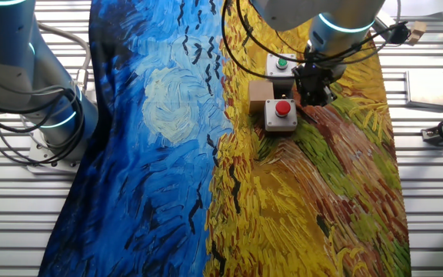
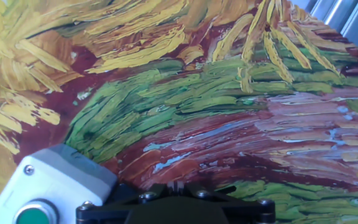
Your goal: Turn the hands of a clock
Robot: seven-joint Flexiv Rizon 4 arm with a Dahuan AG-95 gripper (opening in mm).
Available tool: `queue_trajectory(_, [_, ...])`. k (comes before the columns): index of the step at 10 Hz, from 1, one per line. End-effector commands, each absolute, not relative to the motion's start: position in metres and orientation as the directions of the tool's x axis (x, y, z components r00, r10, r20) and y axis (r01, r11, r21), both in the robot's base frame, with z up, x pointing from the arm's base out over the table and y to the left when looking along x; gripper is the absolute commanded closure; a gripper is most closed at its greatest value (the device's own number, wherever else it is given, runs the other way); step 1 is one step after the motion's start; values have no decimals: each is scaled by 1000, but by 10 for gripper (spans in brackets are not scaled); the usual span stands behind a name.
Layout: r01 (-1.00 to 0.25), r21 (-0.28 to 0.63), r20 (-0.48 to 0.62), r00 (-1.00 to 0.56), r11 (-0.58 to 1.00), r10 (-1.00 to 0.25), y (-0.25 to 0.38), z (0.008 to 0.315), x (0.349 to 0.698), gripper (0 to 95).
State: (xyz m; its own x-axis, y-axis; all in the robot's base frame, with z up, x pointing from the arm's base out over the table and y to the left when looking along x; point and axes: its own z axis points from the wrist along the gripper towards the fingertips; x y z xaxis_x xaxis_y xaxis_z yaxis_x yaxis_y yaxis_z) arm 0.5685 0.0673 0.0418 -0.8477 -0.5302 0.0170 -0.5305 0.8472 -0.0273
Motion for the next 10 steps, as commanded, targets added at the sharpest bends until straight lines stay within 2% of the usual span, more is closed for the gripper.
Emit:
queue_trajectory(1, [-529, -24, 20, -849, 849, -528, 74, 51, 573, 950])
queue_trajectory(5, [-567, -16, 19, -824, 824, -566, 75, 56, 586, 950])
queue_trajectory(8, [-681, 6, 4, -733, 733, -681, 12, 45, 617, 950])
queue_trajectory(10, [-716, 5, 5, -698, 698, -716, -11, 43, 625, 950])
